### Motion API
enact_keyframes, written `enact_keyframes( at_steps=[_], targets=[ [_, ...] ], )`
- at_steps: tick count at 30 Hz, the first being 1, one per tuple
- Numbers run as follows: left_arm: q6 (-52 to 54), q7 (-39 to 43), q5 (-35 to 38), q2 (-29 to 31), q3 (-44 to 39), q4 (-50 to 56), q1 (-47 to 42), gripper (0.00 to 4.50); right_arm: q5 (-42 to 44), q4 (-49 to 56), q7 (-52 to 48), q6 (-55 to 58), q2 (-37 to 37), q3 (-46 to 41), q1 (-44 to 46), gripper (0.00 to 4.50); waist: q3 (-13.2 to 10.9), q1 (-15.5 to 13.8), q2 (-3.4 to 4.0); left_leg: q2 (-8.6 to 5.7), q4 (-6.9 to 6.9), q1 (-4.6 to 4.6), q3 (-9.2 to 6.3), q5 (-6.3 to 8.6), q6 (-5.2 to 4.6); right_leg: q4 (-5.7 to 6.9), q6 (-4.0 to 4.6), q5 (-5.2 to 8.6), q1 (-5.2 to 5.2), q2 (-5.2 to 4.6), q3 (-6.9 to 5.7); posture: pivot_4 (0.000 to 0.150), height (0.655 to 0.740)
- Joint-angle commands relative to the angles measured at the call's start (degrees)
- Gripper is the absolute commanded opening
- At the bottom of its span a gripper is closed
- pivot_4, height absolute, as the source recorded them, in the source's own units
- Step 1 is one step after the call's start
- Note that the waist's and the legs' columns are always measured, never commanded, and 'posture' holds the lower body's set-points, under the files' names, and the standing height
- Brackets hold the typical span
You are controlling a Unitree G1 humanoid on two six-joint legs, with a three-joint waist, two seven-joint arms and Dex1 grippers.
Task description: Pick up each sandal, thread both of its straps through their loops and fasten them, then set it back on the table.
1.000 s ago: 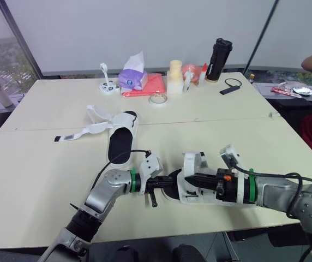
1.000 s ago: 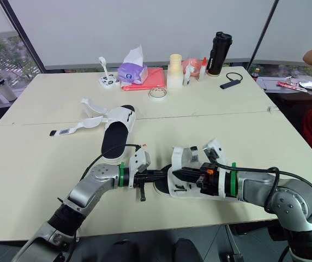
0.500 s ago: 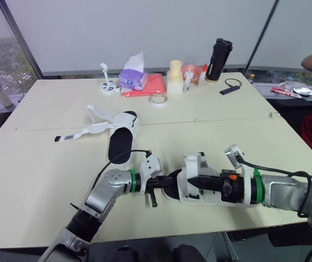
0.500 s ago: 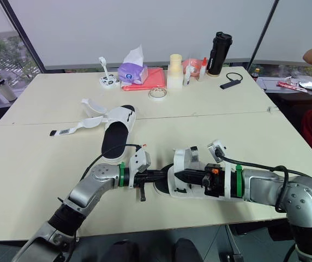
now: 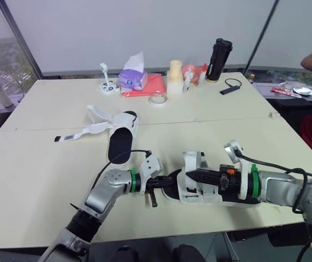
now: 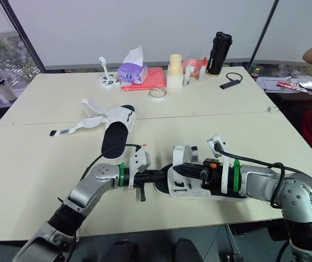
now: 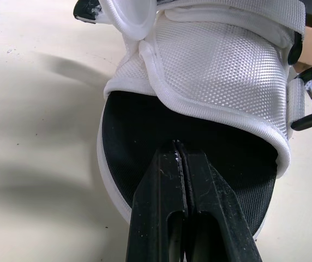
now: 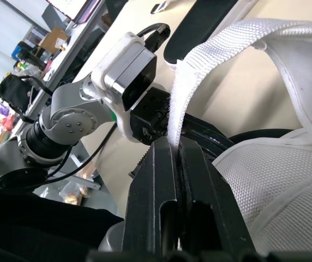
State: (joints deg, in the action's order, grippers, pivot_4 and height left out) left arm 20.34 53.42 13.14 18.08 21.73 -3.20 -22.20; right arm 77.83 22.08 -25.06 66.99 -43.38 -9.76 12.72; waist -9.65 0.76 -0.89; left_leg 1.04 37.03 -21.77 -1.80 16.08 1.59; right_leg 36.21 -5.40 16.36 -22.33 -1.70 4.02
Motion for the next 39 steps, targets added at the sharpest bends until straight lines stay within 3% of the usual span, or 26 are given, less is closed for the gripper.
enact_keyframes(
  at_steps=[1, 17, 28, 39],
  targets=[
    [2.3, -1.0, -3.6, 1.7, 2.1, -5.0, 2.9, 0.00, -1.5, 1.5, -0.8, -1.0, 0.2, 0.1, -1.5, 0.02, 0.0, 0.0, 0.00, 0.00, 0.00, 0.00, 0.00, 0.00, 0.00, 0.00, 0.00, 0.00, 0.00, 0.00, 0.00, 0.150, 0.7400],
    [1.8, -1.0, -3.9, 1.7, 2.3, -5.6, 2.6, 0.00, -10.9, 1.6, -4.9, -3.4, -1.4, 2.4, -4.0, 0.02, 0.1, 0.0, -0.03, 0.00, -0.02, 0.02, 0.00, 0.00, 0.00, -0.01, 0.00, 0.01, 0.01, 0.00, 0.00, 0.150, 0.7400],
    [1.5, -1.1, -3.8, 2.0, 2.2, -5.6, 2.8, 0.00, -33.1, 0.8, -12.6, -14.8, -8.1, 12.1, -0.9, 0.02, 0.2, 0.0, -0.08, -0.01, -0.04, 0.01, 0.01, 0.00, 0.00, -0.09, 0.01, 0.01, 0.01, -0.01, -0.02, 0.150, 0.7400],
    [1.6, -1.3, -3.7, 2.0, 1.9, -5.7, 2.8, 0.00, -33.1, 8.2, -21.0, -17.0, -9.7, 10.8, -1.7, 0.02, 0.2, -0.1, -0.08, -0.01, -0.04, 0.01, -0.01, 0.00, 0.00, -0.09, 0.00, 0.01, 0.01, -0.02, -0.02, 0.150, 0.7400]
  ],
)
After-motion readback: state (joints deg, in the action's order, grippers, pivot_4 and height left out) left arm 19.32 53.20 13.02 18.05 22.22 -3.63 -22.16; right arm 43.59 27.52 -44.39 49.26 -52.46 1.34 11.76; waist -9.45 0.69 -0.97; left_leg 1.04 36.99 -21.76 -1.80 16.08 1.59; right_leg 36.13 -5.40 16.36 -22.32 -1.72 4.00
